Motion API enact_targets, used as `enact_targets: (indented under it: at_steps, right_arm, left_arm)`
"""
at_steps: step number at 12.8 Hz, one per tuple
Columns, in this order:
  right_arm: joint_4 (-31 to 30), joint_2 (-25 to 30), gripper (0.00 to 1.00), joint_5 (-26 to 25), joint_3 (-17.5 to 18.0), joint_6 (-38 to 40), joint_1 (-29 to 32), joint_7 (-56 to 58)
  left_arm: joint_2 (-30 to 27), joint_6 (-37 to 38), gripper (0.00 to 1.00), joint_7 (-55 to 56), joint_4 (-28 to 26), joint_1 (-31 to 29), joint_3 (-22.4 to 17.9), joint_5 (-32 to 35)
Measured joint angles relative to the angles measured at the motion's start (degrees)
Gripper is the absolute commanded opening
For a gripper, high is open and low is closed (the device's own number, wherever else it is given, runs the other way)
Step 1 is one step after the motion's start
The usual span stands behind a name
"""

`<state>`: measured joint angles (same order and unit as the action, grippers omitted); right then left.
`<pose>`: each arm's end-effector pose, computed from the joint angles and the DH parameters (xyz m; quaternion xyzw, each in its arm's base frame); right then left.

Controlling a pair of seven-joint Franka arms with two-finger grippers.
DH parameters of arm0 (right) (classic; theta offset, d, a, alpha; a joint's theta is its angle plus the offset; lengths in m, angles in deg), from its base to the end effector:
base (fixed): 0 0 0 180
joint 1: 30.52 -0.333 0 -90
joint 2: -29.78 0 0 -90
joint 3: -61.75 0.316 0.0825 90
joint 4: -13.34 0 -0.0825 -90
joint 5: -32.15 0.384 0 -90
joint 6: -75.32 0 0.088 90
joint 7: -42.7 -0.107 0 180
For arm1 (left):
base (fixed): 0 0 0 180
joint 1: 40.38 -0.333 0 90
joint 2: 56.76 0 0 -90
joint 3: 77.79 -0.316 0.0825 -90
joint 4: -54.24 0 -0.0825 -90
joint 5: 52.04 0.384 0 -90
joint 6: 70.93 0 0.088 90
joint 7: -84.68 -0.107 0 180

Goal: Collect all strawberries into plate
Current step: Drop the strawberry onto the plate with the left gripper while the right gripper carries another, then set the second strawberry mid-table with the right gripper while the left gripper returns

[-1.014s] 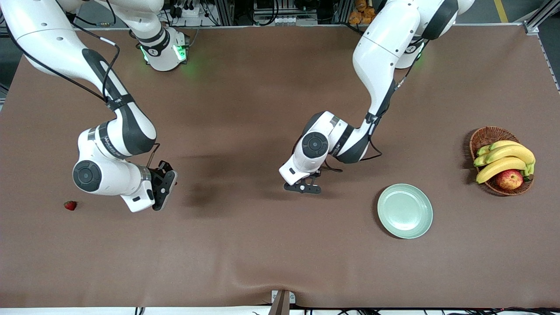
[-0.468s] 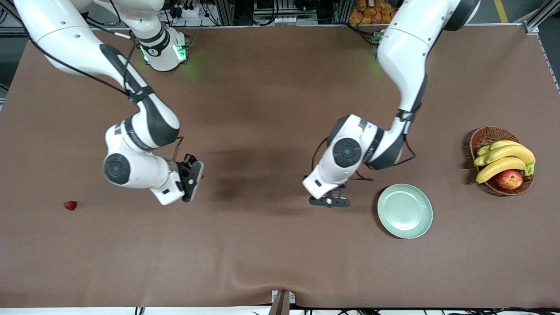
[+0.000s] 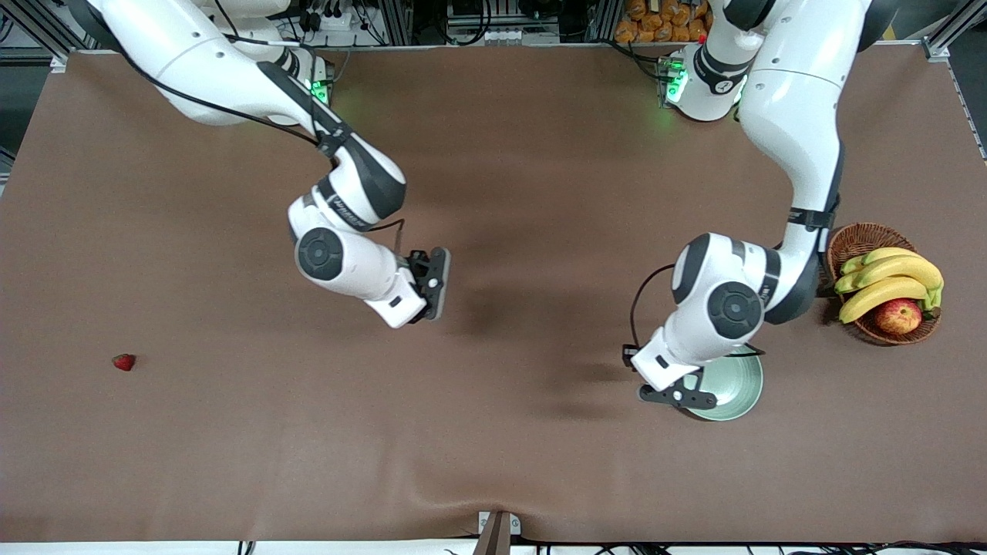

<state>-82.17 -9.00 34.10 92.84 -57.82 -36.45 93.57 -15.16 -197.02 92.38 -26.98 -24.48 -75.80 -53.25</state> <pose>0.5765 0.3759 0.2647 -0.7529 -0.6336 -0.0547 0.1695 0.6988 -0.2210 0.2742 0.9963 -0.0781 0.0235 0.0260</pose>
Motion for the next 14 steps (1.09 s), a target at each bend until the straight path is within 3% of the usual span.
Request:
enact_targets:
  at_steps: [3,6,8,9,10,12,14]
  right_arm:
    - [0.4,-2.9,0.0,4.0,-0.1,-6.3,-4.5,-0.8]
    - [1.6,-5.4,0.0,4.4,-0.6,-13.7,-10.2,-8.3]
    - [3.4,-6.6,0.0,4.5,-4.0,-15.7,-16.1,-11.6]
    - [4.6,-7.3,0.0,4.6,-5.9,-16.5,-18.9,-13.5]
    - [5.9,-8.2,0.0,4.6,-7.4,-17.3,-21.6,-15.8]
    - [8.9,-10.2,0.0,4.6,-10.6,-18.1,-26.5,-18.2]
    - [11.3,-12.6,0.0,4.7,-13.1,-21.3,-30.2,-20.5]
  left_arm:
    - [0.0,0.5,0.18,-7.0,-1.0,-4.3,-0.1,0.1]
    - [0.0,0.5,0.18,-12.6,-2.2,-9.2,0.0,0.1]
    - [0.1,0.5,0.29,-12.9,-3.0,-9.8,0.0,0.1]
    - [0.3,0.5,0.31,-12.9,-3.2,-9.8,0.0,0.1]
    - [0.7,0.4,0.39,-12.9,-3.3,-9.8,0.0,0.1]
    - [1.8,-0.2,0.71,-12.9,-3.4,-9.8,0.0,0.1]
    - [2.5,-0.7,0.84,-12.9,-3.4,-9.9,0.0,0.1]
